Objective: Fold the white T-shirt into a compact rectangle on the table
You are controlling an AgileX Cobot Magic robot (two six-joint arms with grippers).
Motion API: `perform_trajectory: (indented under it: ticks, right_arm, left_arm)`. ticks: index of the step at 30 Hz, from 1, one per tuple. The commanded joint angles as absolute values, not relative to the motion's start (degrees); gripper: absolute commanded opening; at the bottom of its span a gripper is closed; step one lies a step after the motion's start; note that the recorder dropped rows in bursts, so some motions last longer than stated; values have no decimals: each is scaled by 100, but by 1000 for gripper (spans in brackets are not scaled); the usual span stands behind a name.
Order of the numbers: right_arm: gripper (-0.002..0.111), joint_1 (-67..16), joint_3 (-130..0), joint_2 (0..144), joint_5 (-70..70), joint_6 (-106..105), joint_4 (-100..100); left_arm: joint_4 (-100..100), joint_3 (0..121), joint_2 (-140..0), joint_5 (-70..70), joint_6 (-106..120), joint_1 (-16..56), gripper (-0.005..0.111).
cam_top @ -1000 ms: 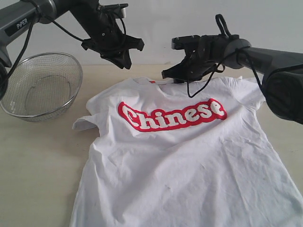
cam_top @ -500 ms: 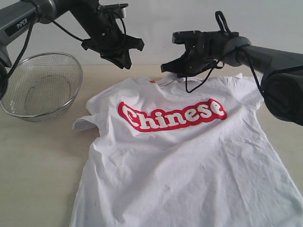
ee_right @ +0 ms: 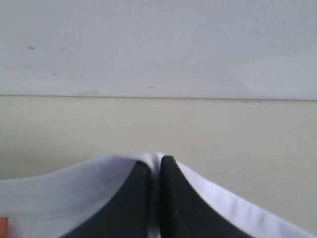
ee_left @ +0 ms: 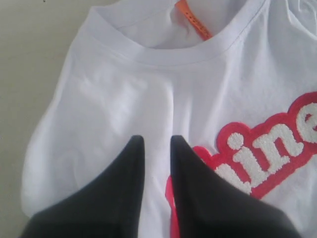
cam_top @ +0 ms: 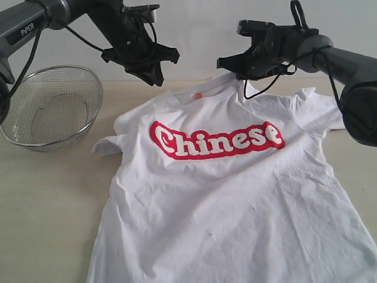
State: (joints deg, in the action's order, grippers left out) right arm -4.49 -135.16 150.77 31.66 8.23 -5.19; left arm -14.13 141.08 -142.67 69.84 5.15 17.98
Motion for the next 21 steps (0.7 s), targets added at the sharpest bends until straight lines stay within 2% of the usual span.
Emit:
perform_trajectory:
  ticks: [1, 3, 4, 8, 10, 16, 18, 19, 20, 21]
  right_arm:
    - [0, -405, -13550, 15042, 3011, 852, -499]
    - [2, -405, -13550, 15042, 2984, 852, -583]
    - [6, -405, -13550, 15042, 2984, 852, -579]
    - [40, -396, -13550, 15042, 2910, 1136, -485]
    - [46, -384, -13550, 15042, 2871, 1670, -450]
    - [46, -395, -13550, 14913, 3029, 1465, -394]
    - [41, -446, -13550, 14789, 3405, 632, -586]
    - [27, -513, -13550, 14725, 3741, 62, -717]
    - [18, -547, -13550, 14722, 3917, -199, -803]
    - [1, -643, -13550, 14713, 4207, -790, -1194]
  left_arm:
    - [-1456, 14122, -14240, 6996, 557, 1793, 19]
    - [-1456, 14122, -14240, 6996, 557, 1793, 19]
    - [-1456, 14122, -14240, 6996, 557, 1793, 19]
    - [-1456, 14122, -14240, 6996, 557, 1793, 19]
    - [-1456, 14122, -14240, 6996, 557, 1793, 19]
    - [-1456, 14122, -14240, 6996, 557, 1793, 19]
    - [-1456, 14122, -14240, 6996, 611, 1793, 19]
    - [-1456, 14122, -14240, 6996, 623, 1793, 19]
    - [-1456, 14122, -14240, 6996, 623, 1793, 19]
    - [-1456, 14122, -14240, 6996, 649, 1793, 19]
